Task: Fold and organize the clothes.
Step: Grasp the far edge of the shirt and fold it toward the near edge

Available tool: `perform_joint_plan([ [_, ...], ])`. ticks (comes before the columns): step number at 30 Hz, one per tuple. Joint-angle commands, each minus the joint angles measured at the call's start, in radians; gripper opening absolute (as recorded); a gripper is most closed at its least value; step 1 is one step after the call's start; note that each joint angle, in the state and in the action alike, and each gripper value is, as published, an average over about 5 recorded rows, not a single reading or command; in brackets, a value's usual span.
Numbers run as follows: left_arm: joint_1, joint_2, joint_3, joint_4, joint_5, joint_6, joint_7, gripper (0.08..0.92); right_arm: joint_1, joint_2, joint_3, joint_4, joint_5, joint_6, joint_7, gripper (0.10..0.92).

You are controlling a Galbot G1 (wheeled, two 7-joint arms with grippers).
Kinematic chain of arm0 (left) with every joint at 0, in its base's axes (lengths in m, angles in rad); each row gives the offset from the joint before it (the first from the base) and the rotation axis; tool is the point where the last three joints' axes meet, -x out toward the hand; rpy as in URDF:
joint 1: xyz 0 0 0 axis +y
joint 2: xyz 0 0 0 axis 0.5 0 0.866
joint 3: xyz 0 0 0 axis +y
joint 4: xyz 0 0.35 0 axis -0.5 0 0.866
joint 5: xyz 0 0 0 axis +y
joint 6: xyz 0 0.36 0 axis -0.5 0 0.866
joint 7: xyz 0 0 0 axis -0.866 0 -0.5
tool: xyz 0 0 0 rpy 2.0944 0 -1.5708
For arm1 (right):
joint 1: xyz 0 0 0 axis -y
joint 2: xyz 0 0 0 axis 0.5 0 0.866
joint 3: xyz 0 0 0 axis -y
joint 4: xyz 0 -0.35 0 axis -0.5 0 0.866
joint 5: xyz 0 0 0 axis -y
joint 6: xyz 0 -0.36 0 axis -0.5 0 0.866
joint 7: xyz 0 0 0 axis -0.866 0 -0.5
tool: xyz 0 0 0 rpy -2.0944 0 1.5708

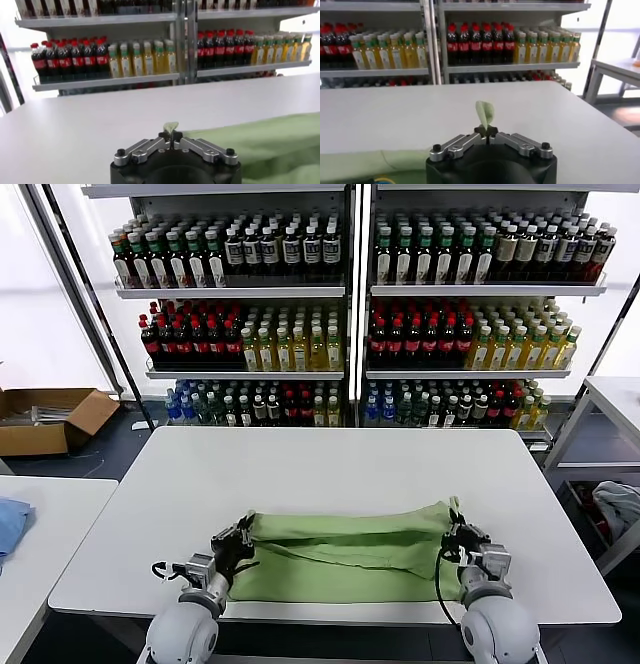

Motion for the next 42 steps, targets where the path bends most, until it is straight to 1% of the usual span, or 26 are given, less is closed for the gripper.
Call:
perform_joint_plan([
  [1,0.033,-0.004,-0.002,-0.005,0.036,-0.003,0.001,0.09,-0.083,0.002,0.001,0.022,-0.012,0.007,0.003,0.107],
  [6,0.032,-0.011,-0.005,0.017,0.052,-0.004,0.002,0.093,-0.074,0.007,-0.033,-0.021,-0.043,0.021,0.001,0.107],
  [8,0.032,-0.012,-0.005,0.021,0.056,-0.005,0.004,0.114,-0.069,0.01,-0.042,-0.038,-0.053,0.027,0.002,0.107],
  [11,0.035,-0.014,-0.003,0.017,0.069,-0.006,0.006,0.186,-0.061,0.018,-0.048,-0.053,-0.062,0.029,0.007,0.122],
  [12,0.038,-0.014,-0.002,0.013,0.079,-0.005,0.007,0.212,-0.06,0.019,-0.049,-0.056,-0.063,0.027,0.008,0.138],
  [18,0.047,-0.017,0.008,-0.021,0.137,-0.004,0.007,0.385,-0.064,0.023,-0.053,-0.061,-0.075,0.033,0.016,0.299],
  [21,0.043,-0.016,0.005,-0.038,0.135,-0.004,-0.001,0.472,-0.074,0.024,-0.045,-0.037,-0.075,0.047,0.021,0.385],
  [26,0.048,-0.012,-0.002,-0.091,0.123,0.01,-0.017,0.619,-0.107,0.007,-0.009,0.11,-0.045,0.055,0.016,0.516],
  [29,0.06,-0.021,-0.005,-0.136,0.123,0.039,-0.033,0.706,-0.12,-0.007,0.01,0.206,-0.028,0.05,0.013,0.602],
  [32,0.082,-0.031,-0.009,-0.169,0.124,0.064,-0.05,0.782,-0.127,-0.012,0.017,0.264,-0.022,0.048,0.011,0.689],
  [34,0.091,-0.038,-0.015,-0.173,0.117,0.077,-0.064,0.81,-0.13,-0.011,0.016,0.277,-0.019,0.049,0.012,0.749],
  [37,0.095,-0.052,-0.026,-0.166,0.064,0.106,-0.102,0.821,-0.13,-0.011,0.008,0.278,-0.018,0.05,0.014,0.806],
  [42,0.103,-0.08,-0.039,-0.144,-0.017,0.137,-0.141,0.823,-0.121,-0.015,0.005,0.279,-0.014,0.049,0.012,0.822],
])
